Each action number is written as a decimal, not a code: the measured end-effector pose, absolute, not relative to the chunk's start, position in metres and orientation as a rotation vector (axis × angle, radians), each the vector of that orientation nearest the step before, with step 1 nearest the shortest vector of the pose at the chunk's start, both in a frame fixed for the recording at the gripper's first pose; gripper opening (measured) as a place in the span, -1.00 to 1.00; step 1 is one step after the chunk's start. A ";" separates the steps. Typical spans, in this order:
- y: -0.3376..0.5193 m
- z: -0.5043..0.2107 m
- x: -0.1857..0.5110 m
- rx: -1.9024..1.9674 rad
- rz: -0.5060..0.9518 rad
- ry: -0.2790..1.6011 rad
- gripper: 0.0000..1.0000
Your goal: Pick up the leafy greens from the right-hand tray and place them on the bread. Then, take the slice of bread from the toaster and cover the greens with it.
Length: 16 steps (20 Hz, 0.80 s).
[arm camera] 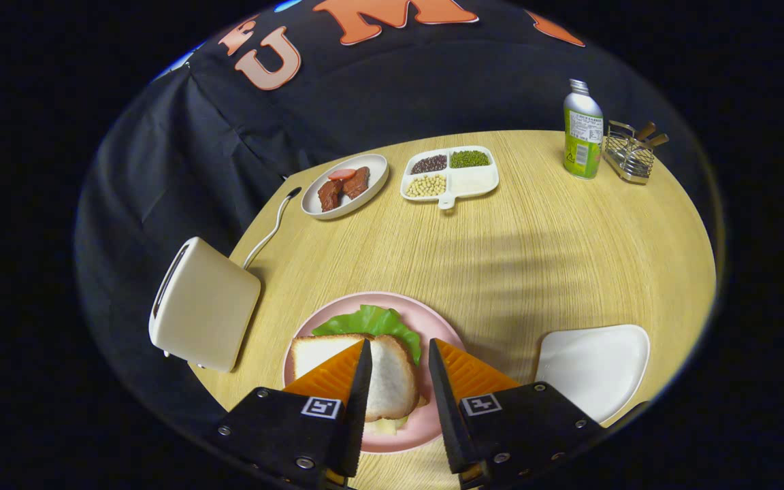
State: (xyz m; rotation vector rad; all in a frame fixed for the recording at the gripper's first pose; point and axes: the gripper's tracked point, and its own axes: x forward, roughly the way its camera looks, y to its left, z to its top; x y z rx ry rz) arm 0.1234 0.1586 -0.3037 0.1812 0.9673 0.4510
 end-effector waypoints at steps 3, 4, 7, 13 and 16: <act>0.159 -0.276 0.127 0.187 0.451 0.863 0.11; 0.158 -0.267 0.126 0.191 0.454 0.838 0.10; 0.153 -0.234 0.121 0.151 0.433 0.730 0.11; 0.139 -0.149 0.101 0.075 0.413 0.460 0.11; 0.128 -0.104 0.085 0.032 0.395 0.332 0.25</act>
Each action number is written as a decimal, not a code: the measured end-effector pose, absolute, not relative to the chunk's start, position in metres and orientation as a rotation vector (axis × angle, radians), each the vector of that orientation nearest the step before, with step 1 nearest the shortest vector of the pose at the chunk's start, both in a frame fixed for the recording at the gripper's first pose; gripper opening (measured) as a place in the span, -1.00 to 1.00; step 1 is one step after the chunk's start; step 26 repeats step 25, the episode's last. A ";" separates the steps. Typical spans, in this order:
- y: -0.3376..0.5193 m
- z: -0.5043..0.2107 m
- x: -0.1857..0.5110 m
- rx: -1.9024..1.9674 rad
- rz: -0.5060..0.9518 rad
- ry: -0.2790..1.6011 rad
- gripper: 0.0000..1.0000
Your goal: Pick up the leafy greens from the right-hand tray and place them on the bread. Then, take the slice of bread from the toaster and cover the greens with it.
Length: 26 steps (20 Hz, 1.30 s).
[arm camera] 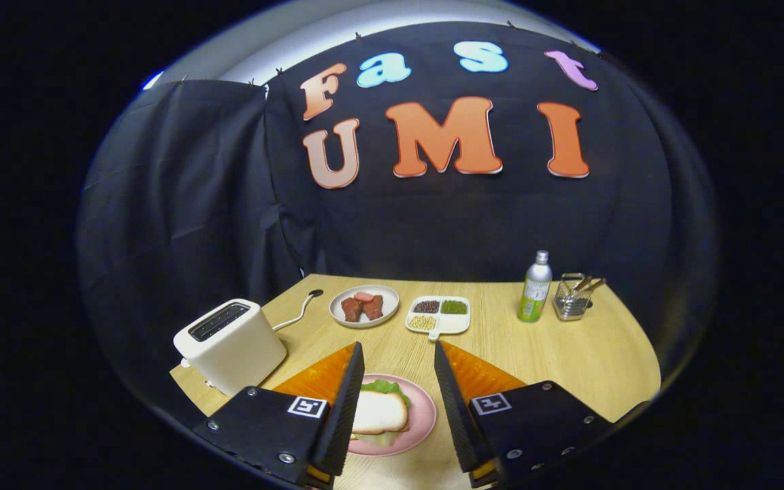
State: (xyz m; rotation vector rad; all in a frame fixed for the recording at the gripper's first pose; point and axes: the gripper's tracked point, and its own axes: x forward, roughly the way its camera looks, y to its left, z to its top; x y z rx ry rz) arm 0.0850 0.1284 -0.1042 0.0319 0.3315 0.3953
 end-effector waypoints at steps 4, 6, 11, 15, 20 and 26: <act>0.112 -0.060 0.059 -0.002 0.358 0.221 0.44; 0.107 -0.046 0.047 -0.007 0.346 0.175 0.58; 0.096 -0.030 0.019 0.006 0.323 0.110 0.94; 0.097 -0.010 -0.002 -0.001 0.327 0.023 0.94; 0.094 0.006 -0.032 0.015 0.334 -0.027 0.94; 0.075 0.027 -0.053 -0.038 0.292 -0.098 0.94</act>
